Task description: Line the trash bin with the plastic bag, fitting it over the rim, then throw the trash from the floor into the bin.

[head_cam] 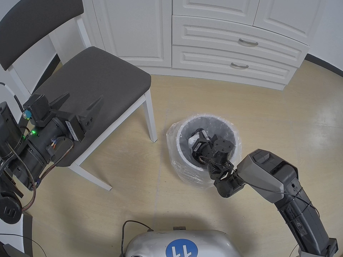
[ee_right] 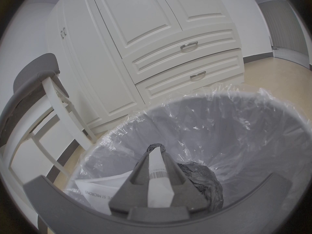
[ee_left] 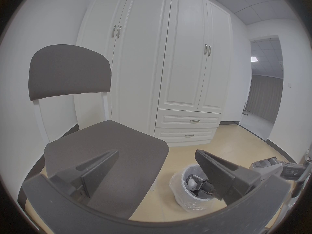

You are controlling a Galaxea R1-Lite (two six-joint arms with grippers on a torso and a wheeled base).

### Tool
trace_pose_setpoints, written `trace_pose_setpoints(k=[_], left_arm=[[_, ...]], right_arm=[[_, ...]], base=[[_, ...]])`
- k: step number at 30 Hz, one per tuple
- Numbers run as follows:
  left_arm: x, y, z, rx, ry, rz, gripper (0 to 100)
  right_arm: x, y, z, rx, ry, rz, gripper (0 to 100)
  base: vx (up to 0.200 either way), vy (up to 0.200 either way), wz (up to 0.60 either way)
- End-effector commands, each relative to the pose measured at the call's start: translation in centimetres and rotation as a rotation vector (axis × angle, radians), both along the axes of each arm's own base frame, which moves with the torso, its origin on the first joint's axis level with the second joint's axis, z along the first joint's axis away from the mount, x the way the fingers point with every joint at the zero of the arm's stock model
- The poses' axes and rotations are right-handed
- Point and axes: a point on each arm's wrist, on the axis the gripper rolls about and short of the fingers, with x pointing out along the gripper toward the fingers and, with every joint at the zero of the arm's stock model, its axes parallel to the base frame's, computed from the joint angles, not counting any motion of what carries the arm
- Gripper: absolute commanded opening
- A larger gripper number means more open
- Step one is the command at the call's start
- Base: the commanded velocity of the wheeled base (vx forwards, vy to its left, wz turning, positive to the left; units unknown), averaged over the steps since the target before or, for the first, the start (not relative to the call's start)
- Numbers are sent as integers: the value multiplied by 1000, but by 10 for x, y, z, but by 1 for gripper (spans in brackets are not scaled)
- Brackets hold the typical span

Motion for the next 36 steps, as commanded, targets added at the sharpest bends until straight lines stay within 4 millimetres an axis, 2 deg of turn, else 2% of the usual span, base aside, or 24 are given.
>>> trace_pose_setpoints(k=[1, 8, 14, 18, 24, 26, 36], left_arm=[[2, -1, -2, 3, 8, -2, 100], [2, -1, -2, 4, 9, -2, 100], [2, -1, -2, 4, 9, -2, 100], [2, -1, -2, 4, 9, -2, 100], [2, -1, -2, 3, 6, 0, 100], [1, -1, -2, 3, 6, -2, 100], [2, -1, -2, 2, 5, 0, 100]], right_arm=[[4, 9, -7, 12, -11, -2, 0], [9, 17, 11, 39, -48, -27, 0], [10, 15, 16, 30, -40, -53, 0], [-1, 1, 38, 15, -31, -48, 0], [-32, -20, 72, -59, 13, 18, 0], [-38, -24, 78, -83, 17, 33, 0], [-37, -28, 68, -128, 36, 24, 0]], base=[[0, 0, 0], [0, 0, 0], [0, 0, 0], [0, 0, 0], [0, 0, 0], [0, 0, 0], [0, 0, 0]])
